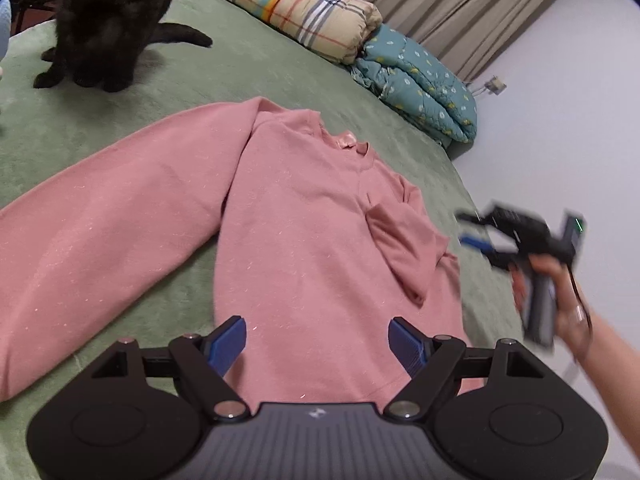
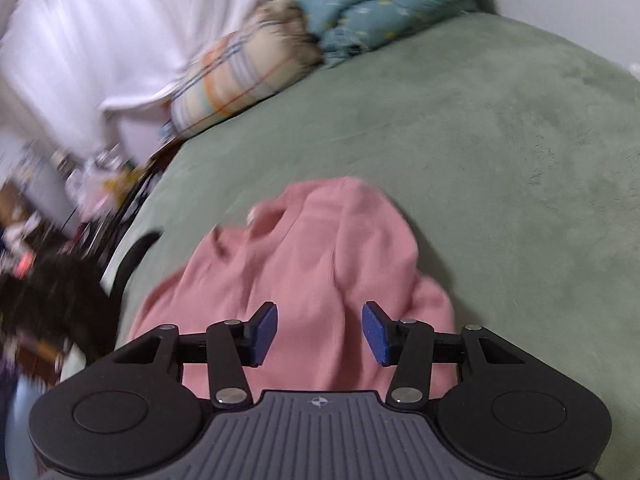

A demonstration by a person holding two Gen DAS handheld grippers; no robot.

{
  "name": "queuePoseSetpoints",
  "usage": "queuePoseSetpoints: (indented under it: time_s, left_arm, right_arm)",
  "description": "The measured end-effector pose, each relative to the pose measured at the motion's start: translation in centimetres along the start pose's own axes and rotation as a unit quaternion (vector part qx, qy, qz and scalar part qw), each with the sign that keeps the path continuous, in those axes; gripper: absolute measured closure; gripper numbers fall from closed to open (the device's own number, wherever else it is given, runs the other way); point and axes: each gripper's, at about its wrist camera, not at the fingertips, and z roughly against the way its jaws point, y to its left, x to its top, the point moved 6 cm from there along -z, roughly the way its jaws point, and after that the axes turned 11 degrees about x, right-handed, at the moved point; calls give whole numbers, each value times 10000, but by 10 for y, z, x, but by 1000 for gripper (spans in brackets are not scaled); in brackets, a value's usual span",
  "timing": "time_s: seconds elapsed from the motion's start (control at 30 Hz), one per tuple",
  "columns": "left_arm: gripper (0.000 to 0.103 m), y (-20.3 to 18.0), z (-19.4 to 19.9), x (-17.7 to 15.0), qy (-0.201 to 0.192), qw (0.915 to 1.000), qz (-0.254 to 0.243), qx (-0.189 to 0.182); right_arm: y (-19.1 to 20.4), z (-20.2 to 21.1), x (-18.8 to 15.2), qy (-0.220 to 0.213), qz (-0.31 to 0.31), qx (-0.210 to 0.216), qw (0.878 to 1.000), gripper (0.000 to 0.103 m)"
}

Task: Fold clothes
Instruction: 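Pinch a sleeve cuff with the right gripper and pull it outward straight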

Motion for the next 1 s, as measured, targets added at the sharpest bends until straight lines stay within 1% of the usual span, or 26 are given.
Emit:
queuePoseSetpoints:
  time_s: [0.03, 0.07, 0.17, 0.2, 0.23, 0.27, 0.3, 0.33, 0.37, 0.4, 0.43, 0.47, 0.5, 0.53, 0.57, 0.6, 0.63, 0.7, 0.77, 0.83, 0.9, 0.93, 1.0]
  left_arm:
    - [25, 4, -1, -1, 23, 10000, -59, 48]
    - [25, 8, -1, -2, 30, 9999, -81, 94]
    - [25, 20, -1, -5, 51, 9997, -79, 205]
    - [25, 23, -3, -6, 96, 9997, -42, 234]
    - [25, 27, -5, -6, 148, 9995, 0, 270]
    - [25, 31, -7, -6, 192, 9994, 34, 302]
    - [25, 34, -8, -6, 223, 9992, 61, 330]
    - [25, 36, -7, -5, 236, 9991, 68, 343]
    - [25, 37, -6, -3, 243, 9991, 67, 351]
    - [25, 38, -4, -2, 237, 9991, 47, 350]
    - [25, 38, -2, -1, 225, 9991, 18, 346]
    - [25, 37, 0, 0, 213, 9992, -11, 342]
    - [25, 37, 1, 1, 202, 9992, -41, 346]
    - [25, 36, 2, 1, 193, 9992, -63, 350]
    - [25, 34, 2, 1, 192, 9992, -67, 346]
    - [25, 32, 2, 1, 194, 9992, -65, 340]
    - [25, 30, 2, 1, 196, 9992, -62, 333]
    - [25, 24, -1, -1, 226, 9993, -24, 291]
    - [25, 17, -6, -2, 298, 9993, 24, 244]
    - [25, 9, -10, -3, 342, 9991, 10, 247]
    - [25, 0, -13, -3, 354, 9990, -44, 264]
    - [25, -5, -13, -3, 342, 9990, -91, 280]
    - [25, -14, -11, -4, 333, 9988, -186, 312]
  right_arm:
    - [1, -12, 0, 107, 35, -23, 9999, 58]
    - [2, -32, 3, 317, 106, -126, 9994, 58]
    - [5, -63, 0, 715, 315, -520, 9956, 58]
    - [5, -66, -3, 753, 319, -537, 9952, 58]
    - [6, -77, -8, 956, 349, -655, 9926, 60]
    - [9, -81, -11, 998, 490, -857, 9901, 76]
    - [10, -78, -13, 987, 547, -885, 9897, 81]
    - [17, -72, -12, 919, 794, -951, 9880, 90]
    - [23, -65, -11, 850, 1020, -1009, 9860, 93]
    - [24, -57, -10, 778, 1045, -995, 9865, 93]
    - [26, -39, -5, 577, 1080, -977, 9877, 93]
    - [24, -12, 2, 276, 1102, -993, 9886, 93]
    - [21, 0, 5, 144, 1094, -982, 9890, 93]
    - [14, 40, 16, -366, 1063, -925, 9893, 93]
    - [10, 47, 19, -467, 1044, -926, 9891, 93]
    - [-2, 82, 27, -941, 922, -974, 9865, 93]
    - [-21, 126, 33, -1532, 670, -1110, 9797, 93]
    - [-48, 175, 34, -2094, 386, -1352, 9677, 93]
    - [-89, 228, 27, -2527, 182, -1832, 9499, 93]
    - [-146, 269, 14, -2681, -257, -2403, 9326, 93]
    - [-188, 288, 3, -2727, -766, -2515, 9255, 93]
    - [-216, 298, -7, -2762, -1120, -2532, 9204, 93]
    - [-248, 303, -19, -2764, -1466, -2479, 9169, 93]
